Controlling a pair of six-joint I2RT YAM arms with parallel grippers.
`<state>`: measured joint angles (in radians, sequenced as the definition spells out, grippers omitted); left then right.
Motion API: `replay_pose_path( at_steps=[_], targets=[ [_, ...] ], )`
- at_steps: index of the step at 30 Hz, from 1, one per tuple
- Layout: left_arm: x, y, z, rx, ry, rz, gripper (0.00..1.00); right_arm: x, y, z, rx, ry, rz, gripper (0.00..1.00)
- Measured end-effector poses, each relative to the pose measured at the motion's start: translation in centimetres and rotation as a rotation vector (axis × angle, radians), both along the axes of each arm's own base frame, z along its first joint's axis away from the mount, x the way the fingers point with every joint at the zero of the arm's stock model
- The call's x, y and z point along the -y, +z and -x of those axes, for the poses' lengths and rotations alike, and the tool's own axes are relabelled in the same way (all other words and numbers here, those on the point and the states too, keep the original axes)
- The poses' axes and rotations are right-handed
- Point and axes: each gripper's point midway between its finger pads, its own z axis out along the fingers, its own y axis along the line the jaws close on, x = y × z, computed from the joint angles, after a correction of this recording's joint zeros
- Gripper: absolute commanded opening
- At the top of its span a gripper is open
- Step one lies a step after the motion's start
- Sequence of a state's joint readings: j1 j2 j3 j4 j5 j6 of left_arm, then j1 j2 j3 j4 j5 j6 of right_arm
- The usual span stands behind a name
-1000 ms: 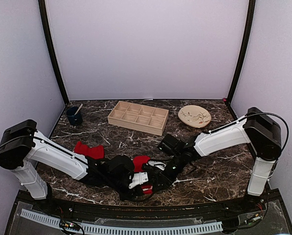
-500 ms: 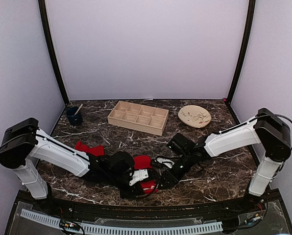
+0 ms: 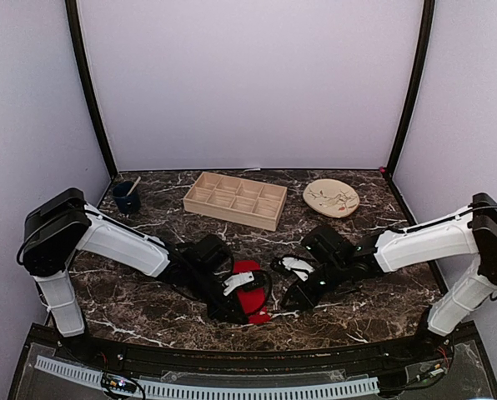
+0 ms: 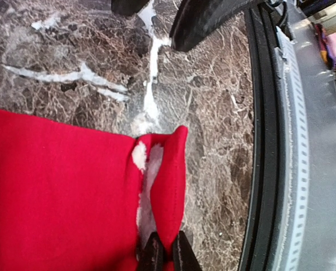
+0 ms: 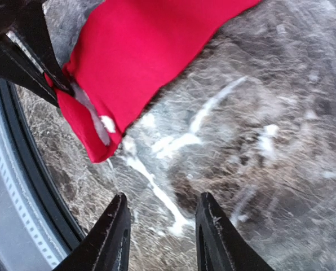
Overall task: Roll the socks
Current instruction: Roll the sock at the center of the board.
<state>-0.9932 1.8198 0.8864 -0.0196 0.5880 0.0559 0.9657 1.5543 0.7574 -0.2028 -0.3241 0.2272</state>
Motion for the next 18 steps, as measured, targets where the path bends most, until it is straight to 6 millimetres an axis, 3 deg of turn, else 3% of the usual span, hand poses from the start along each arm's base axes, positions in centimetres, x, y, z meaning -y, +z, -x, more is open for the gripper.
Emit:
replay_pose_path(
  at_steps=[7, 18],
  targets=[
    [-0.3, 0.1, -0.2, -0.168, -0.008, 0.023, 0.04, 0.3, 1.2, -0.6, 0.157, -0.027, 0.013, 0.34],
    [-1.5, 0.1, -0.5, -0.37, 0.015, 0.011, 0.02, -0.8, 1.2, 1.5, 0.358, 0.06, 0.093, 0.29]
  ],
)
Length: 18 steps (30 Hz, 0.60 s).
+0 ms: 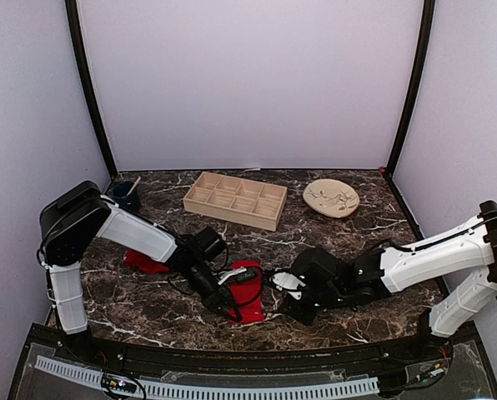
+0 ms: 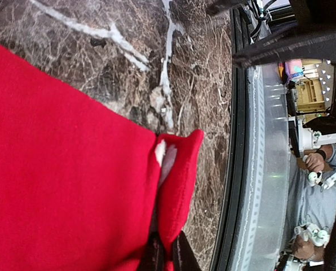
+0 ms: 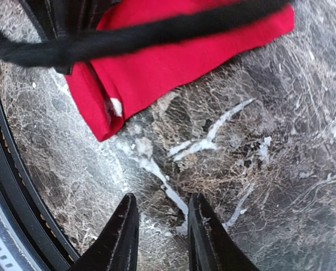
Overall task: Roll the socks
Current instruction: Roll the sock at the center of the board.
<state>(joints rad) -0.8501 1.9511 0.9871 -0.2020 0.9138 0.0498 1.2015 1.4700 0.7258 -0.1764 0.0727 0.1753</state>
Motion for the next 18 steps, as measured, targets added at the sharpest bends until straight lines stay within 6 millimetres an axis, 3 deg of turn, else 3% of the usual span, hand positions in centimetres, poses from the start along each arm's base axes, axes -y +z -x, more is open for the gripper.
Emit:
replay_pose_path(
  at_steps=[9, 18],
  targets=[
    [-0.4, -0.2, -0.1, -0.095, 0.004, -0.015, 0.02, -3.4, 1.2, 0.8, 0.146, 0.114, 0.037, 0.29],
    [-1.3, -0.2, 0.0, -0.17, 0.016, -0.03, 0.01, -6.1, -0.7, 2.3, 0.211, 0.242, 0.124, 0.35]
  ],
)
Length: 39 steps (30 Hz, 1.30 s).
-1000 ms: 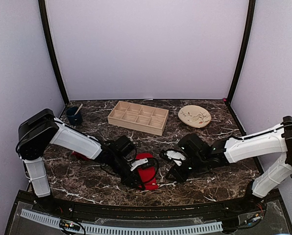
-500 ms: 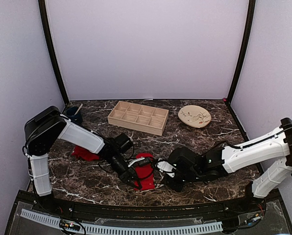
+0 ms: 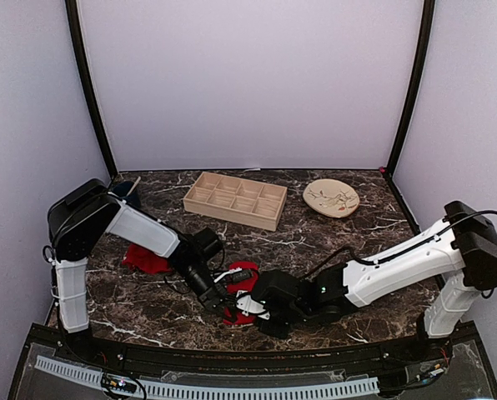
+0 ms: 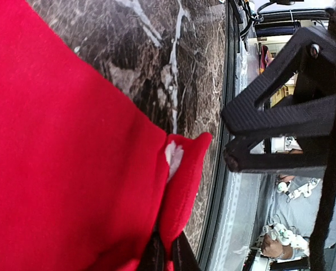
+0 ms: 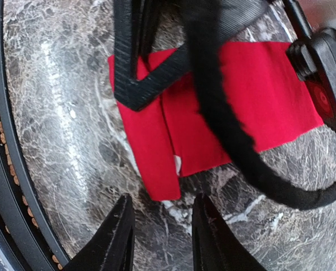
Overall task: Roll the socks
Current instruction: Roll the sock at the center of the board.
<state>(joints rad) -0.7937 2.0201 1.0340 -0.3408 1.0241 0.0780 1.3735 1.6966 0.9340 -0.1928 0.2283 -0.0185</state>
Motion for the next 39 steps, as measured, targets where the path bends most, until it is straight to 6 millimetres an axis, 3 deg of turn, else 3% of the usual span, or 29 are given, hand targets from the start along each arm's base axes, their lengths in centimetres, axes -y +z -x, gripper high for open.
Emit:
replay_pose_path(
  at_steps=[11, 23, 39],
  targets=[
    [-0.1, 0.0, 0.0, -0.043, -0.009, -0.004, 0.01, -1.1, -0.8, 0.4, 0.055, 0.075, 0.064, 0.41],
    [-0.3, 0.0, 0.0, -0.08, -0.013, -0.008, 0.01, -1.2, -2.0, 0.4, 0.106, 0.148, 0.138, 0.34],
    [-0.4, 0.2, -0.1, -0.108, -0.013, -0.005, 0.0, -1.5, -1.5, 1.3, 0.23, 0.218, 0.179, 0.33]
  ],
)
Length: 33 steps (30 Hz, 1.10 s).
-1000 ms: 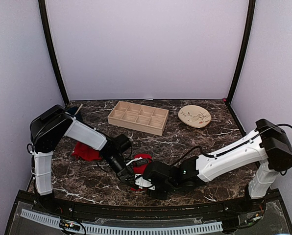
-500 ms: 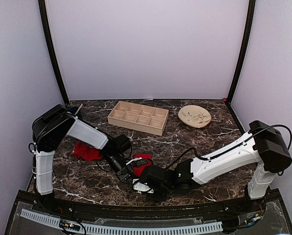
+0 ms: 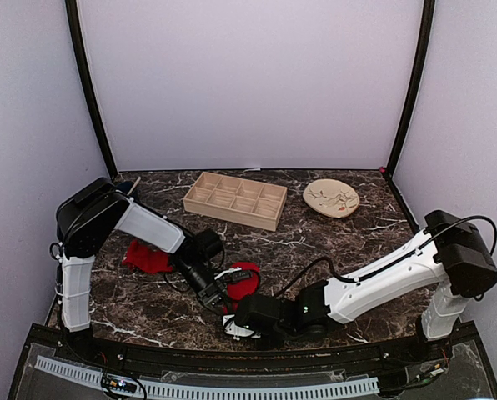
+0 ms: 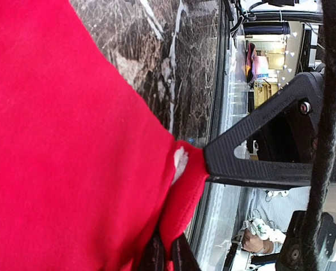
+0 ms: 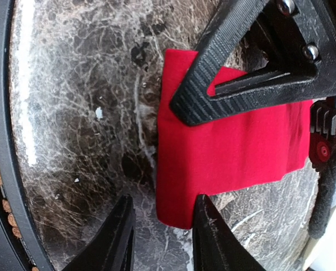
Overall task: Roll the socks
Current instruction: Roll the sock at the center of the board.
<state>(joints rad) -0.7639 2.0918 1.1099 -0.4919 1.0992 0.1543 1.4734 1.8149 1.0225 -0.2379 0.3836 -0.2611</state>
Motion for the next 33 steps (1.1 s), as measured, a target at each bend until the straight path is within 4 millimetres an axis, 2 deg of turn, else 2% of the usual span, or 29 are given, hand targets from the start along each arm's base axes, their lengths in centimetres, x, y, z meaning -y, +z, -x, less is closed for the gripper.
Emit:
replay_pose_path(
  at_steps=[14, 21, 33],
  targets=[
    [-0.1, 0.1, 0.0, -0.01, 0.002, 0.003, 0.0, -0.4, 0.6, 0.0, 0.065, 0.022, -0.002, 0.34],
    [-0.1, 0.1, 0.0, -0.015, -0.002, 0.009, 0.0, -0.3, -0.6, 0.1, 0.053, 0.029, 0.023, 0.34],
    [-0.1, 0.2, 0.0, -0.03, -0.004, 0.013, 0.0, -1.1, -0.6, -0.9, 0.02, 0.01, 0.005, 0.33]
  ],
)
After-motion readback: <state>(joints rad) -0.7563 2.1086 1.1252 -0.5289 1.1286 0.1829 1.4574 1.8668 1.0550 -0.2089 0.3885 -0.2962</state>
